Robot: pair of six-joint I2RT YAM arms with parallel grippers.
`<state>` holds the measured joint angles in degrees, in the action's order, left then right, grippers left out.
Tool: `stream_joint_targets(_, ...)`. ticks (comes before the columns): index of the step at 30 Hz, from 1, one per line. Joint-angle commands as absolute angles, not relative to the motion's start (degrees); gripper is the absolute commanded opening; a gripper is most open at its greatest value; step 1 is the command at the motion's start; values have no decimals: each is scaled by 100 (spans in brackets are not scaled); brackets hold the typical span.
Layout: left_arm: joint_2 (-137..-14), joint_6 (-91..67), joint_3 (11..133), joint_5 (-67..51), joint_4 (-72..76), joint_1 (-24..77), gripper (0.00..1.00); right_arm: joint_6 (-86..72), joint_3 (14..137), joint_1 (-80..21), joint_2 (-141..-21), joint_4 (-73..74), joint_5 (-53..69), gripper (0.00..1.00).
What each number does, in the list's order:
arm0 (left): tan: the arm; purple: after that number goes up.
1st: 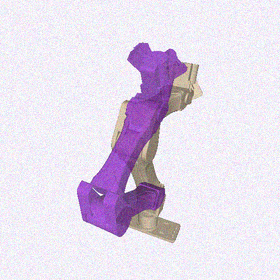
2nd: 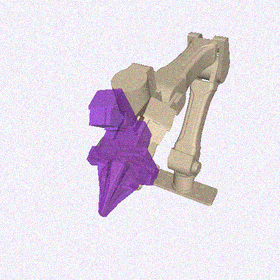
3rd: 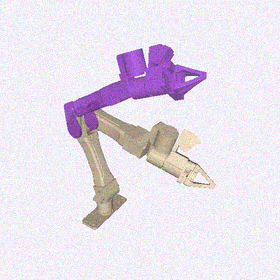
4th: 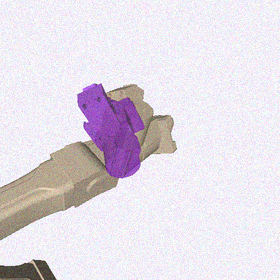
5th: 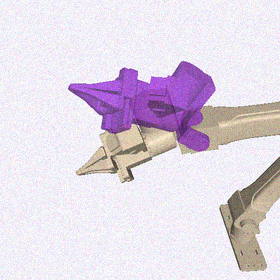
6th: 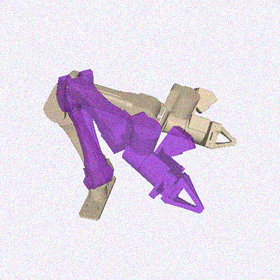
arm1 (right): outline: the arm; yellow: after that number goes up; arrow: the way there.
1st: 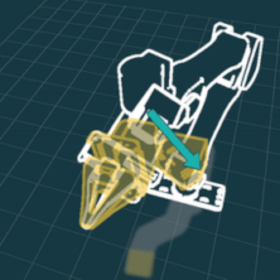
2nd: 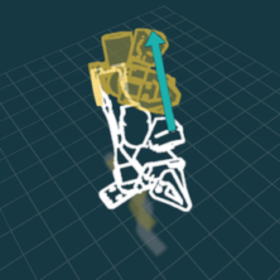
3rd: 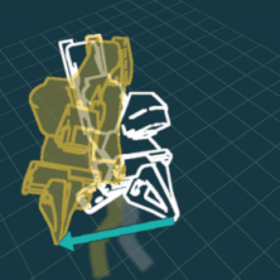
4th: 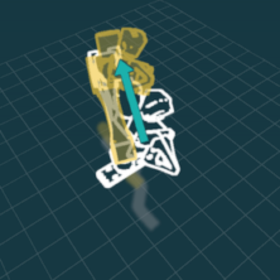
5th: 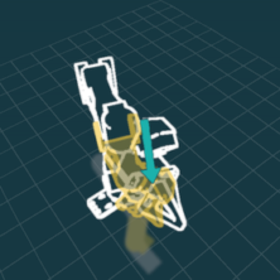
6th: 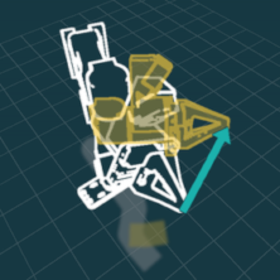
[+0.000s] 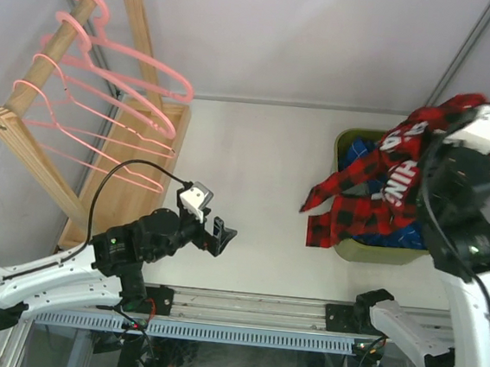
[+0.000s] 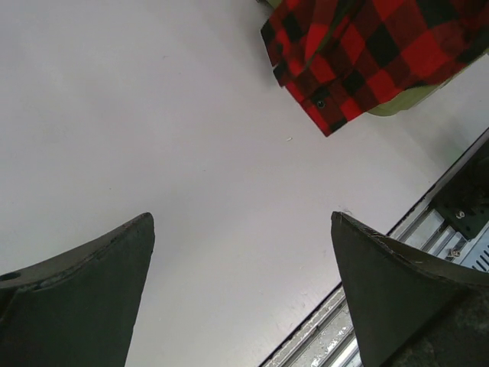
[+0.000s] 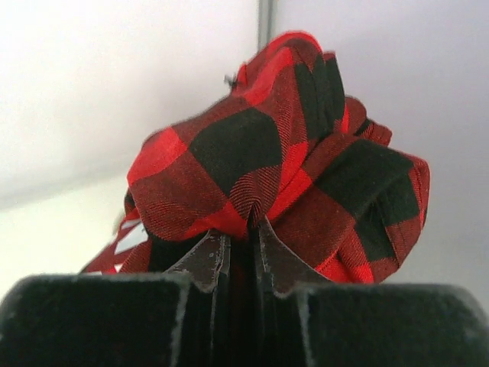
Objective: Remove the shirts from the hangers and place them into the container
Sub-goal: Place the shirt in the bin.
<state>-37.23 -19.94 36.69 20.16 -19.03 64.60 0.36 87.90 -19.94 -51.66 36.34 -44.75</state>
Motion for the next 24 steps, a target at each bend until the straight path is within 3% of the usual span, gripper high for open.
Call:
stream_joint_targets(1, -3704, -2003, 3859, 1944, -1630, 6456, 100, -1209, 7182, -1211, -5223, 4435, -2003, 0)
stream_joint_targets(5, -3699, -2000, 3854, 1918, -1669, 6462, 100, -1711, 5669, -813, -5264, 4195, -738, 0)
stream_joint_targets(6, -3696, -1996, 3858, 1917, -1664, 6459, 100, -1855, 5518, -775, -5370, 4233, -967, 3)
stream_joint_targets(10, -3761, -1953, 3913, 1851, -1654, 6462, 100, -1757, 5702, -738, -5613, 4545, -1792, 24)
stream_joint_targets(13, -3813, -1940, 3937, 1819, -1614, 6460, 100, -1498, 6298, -739, -5335, 4612, -1523, 49)
stream_joint_targets(16, -3818, -1943, 3909, 1823, -1544, 6455, 100, -1369, 7186, -761, -5012, 4806, -1309, 62)
stream_joint_targets(20, -3792, -1969, 3851, 1824, -1475, 6460, 100, -1431, 8021, -1068, -4988, 5298, -1498, 68)
stream_joint_targets(24, -3795, -1932, 3828, 1826, -1463, 6456, 100, -1814, 8066, -2427, -5013, 5480, -2407, 69)
